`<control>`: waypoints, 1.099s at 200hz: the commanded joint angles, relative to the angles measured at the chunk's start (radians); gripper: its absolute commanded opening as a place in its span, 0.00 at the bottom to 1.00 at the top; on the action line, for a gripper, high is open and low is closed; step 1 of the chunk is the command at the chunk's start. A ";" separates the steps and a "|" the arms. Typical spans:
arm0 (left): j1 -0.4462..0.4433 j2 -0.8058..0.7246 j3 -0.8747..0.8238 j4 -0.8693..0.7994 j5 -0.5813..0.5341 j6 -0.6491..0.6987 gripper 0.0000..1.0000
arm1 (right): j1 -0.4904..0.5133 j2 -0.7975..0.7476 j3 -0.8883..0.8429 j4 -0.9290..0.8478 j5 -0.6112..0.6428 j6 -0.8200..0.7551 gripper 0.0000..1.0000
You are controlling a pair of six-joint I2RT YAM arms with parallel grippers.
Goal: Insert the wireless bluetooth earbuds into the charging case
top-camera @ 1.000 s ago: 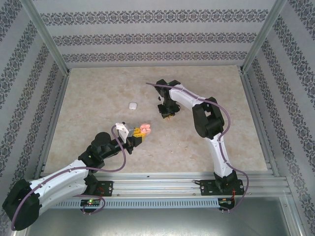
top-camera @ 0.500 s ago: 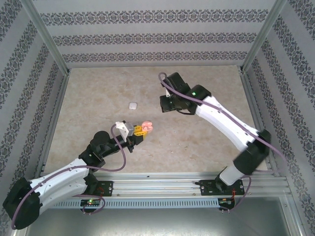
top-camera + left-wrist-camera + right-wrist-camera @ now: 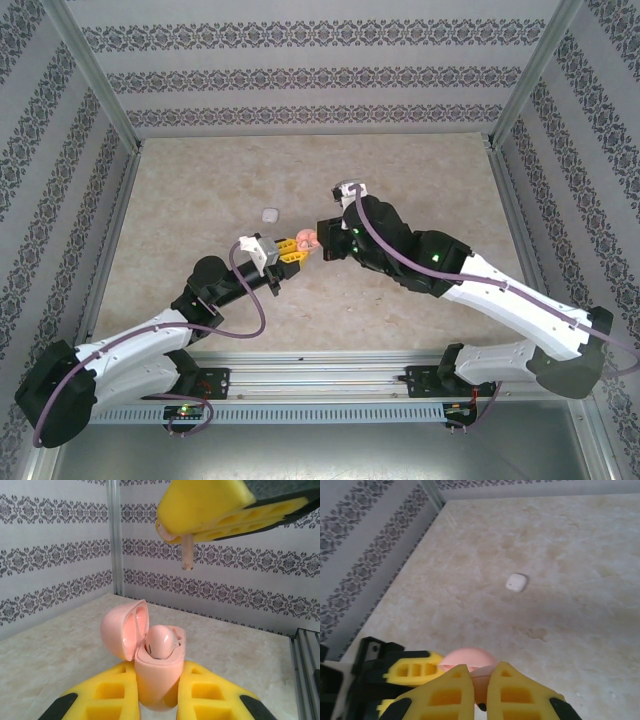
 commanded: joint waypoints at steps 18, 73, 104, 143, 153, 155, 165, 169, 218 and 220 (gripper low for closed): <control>0.009 -0.004 0.031 0.109 0.022 0.002 0.00 | 0.030 0.017 -0.012 0.086 0.034 0.012 0.06; 0.009 -0.029 0.034 0.098 0.017 -0.011 0.00 | 0.030 0.013 -0.048 0.095 0.024 0.024 0.06; 0.009 -0.023 0.037 0.115 0.016 -0.025 0.00 | 0.030 0.021 -0.056 0.097 -0.002 0.035 0.06; 0.009 -0.021 0.038 0.119 0.012 -0.031 0.00 | 0.030 0.031 -0.061 0.093 -0.010 0.039 0.06; 0.009 -0.022 0.037 0.121 0.011 -0.033 0.00 | 0.030 0.035 -0.062 0.091 -0.013 0.040 0.06; 0.009 -0.022 0.037 0.121 0.012 -0.033 0.00 | 0.030 0.037 -0.062 0.091 -0.014 0.040 0.06; 0.009 -0.021 0.037 0.121 0.010 -0.035 0.00 | 0.030 0.040 -0.062 0.091 -0.019 0.042 0.06; 0.009 -0.022 0.037 0.121 0.009 -0.034 0.00 | 0.030 0.042 -0.062 0.091 -0.022 0.044 0.06; 0.009 -0.018 0.039 0.120 0.002 -0.034 0.00 | 0.030 0.049 -0.064 0.066 -0.023 0.054 0.06; 0.009 -0.018 0.039 0.121 0.002 -0.034 0.00 | 0.030 0.049 -0.065 0.068 -0.023 0.054 0.06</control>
